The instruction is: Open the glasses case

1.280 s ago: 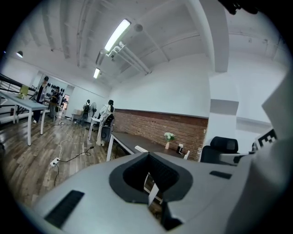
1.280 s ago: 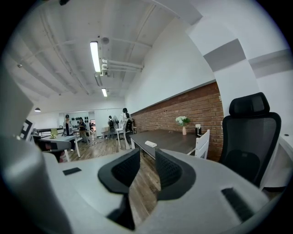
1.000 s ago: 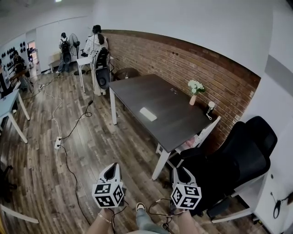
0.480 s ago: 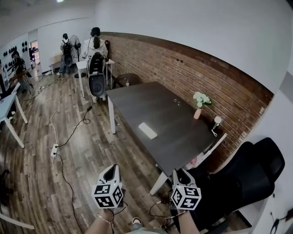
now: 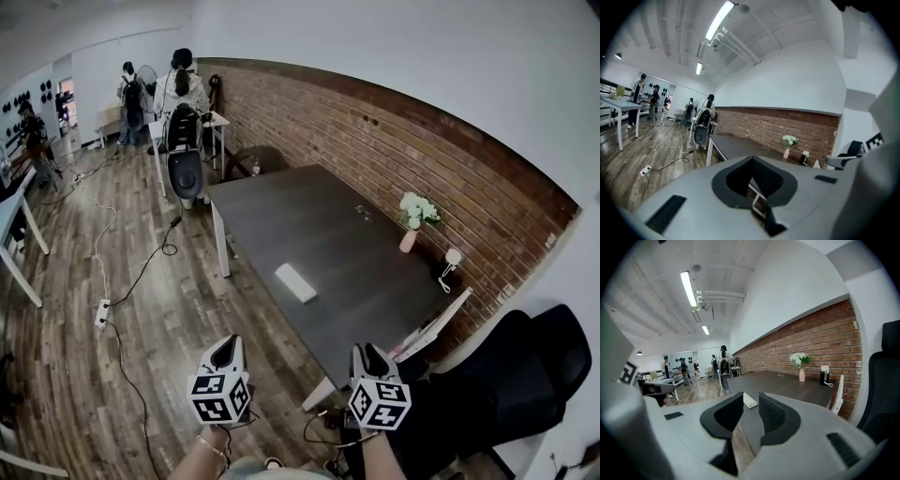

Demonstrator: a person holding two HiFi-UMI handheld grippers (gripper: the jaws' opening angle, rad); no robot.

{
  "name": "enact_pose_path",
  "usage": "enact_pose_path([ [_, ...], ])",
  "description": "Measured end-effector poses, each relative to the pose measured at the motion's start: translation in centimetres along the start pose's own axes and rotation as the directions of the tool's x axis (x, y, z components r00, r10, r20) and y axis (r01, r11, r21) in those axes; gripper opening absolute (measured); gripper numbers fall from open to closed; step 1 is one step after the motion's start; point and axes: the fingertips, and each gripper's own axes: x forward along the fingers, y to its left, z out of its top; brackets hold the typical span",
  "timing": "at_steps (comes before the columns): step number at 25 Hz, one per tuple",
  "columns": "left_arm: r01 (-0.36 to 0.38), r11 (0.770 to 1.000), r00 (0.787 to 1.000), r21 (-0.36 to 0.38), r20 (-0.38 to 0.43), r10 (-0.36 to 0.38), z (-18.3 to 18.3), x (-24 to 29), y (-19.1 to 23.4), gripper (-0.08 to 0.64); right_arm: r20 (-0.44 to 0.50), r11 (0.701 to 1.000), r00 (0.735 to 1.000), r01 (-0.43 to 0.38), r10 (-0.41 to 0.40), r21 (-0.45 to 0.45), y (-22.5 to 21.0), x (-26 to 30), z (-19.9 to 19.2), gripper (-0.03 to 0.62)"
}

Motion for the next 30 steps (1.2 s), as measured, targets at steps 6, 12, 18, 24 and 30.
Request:
enact_pose_path([
  [6,0.018,1.0,0.999,0.016,-0.034,-0.018,0.0,4.1,0.4,-0.005,-0.027,1.0,1.0,0.011,-0.01,0.025,-0.6,3.2,-0.9,0.106],
  [12,0.094,0.995,0.995,0.046,-0.051,-0.091,1.2,10.1,1.1,-0.005,-0.034,0.995,0.996,0.079,-0.077,0.064,-1.5,7.2,-1.3,0.106],
  [18,0.171,0.982,0.984,0.079,-0.068,-0.166,5.1,18.4,3.9,-0.005,-0.01,0.978,0.985,0.17,-0.17,0.12,-1.4,13.6,1.2,0.106],
  [24,0.25,0.963,0.967,0.098,-0.08,-0.243,9.0,26.1,6.6,-0.005,0.012,0.956,0.965,0.257,-0.261,0.144,-0.7,19.6,4.3,0.106],
  [30,0.343,0.933,0.936,0.109,-0.127,-0.329,10.5,32.9,7.6,-0.005,0.007,0.925,0.938,0.342,-0.348,0.163,-0.6,24.1,5.7,0.106],
])
